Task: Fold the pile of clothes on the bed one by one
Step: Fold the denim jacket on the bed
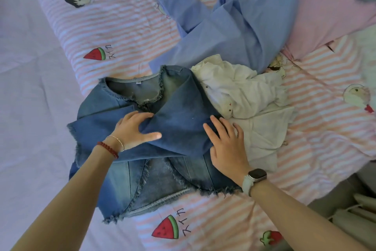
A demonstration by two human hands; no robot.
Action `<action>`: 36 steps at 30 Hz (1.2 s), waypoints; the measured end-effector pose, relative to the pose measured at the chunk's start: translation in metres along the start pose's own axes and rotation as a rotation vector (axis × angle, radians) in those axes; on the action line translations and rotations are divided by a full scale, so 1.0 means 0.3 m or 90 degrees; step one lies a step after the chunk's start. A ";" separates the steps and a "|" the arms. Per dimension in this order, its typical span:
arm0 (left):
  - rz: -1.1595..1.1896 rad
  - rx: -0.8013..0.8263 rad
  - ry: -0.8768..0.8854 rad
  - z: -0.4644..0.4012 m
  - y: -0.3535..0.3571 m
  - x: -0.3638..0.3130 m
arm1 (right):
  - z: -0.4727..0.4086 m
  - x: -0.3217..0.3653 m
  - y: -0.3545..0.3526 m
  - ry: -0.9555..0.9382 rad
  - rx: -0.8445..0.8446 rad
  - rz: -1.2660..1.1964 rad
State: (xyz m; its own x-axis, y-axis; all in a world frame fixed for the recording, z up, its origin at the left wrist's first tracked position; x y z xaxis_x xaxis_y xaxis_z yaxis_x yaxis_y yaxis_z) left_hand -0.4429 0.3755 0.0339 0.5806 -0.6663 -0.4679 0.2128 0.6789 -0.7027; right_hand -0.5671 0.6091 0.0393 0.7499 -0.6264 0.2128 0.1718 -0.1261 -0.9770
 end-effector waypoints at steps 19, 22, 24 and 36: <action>0.067 -0.161 -0.006 0.189 -0.099 0.137 | -0.325 0.177 0.113 0.113 0.362 -0.060; 0.096 0.012 -0.098 0.229 -0.033 0.240 | -0.332 0.185 0.123 0.129 0.374 -0.044; 0.020 0.106 -0.096 0.270 0.021 0.303 | -0.330 0.187 0.131 0.128 0.374 -0.024; 0.153 -0.348 0.027 0.450 -0.104 0.311 | -0.194 0.399 0.124 -0.013 0.265 0.151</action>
State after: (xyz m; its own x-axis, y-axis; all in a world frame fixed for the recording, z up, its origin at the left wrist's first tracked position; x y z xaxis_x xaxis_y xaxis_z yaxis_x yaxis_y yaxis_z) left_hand -0.2894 0.3338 0.0845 0.5274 -0.5329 -0.6617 -0.3630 0.5628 -0.7427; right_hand -0.5080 0.4847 0.0277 0.8108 -0.5853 -0.0110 0.2329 0.3398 -0.9112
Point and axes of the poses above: each hand's wrist, its own z-axis away from the middle knuckle, its own y-axis out of the palm, x = y × z, the point moved 4 cm from there along -z, towards the middle knuckle, and after that the axes turned 8 degrees about y, right-handed, at the moved point
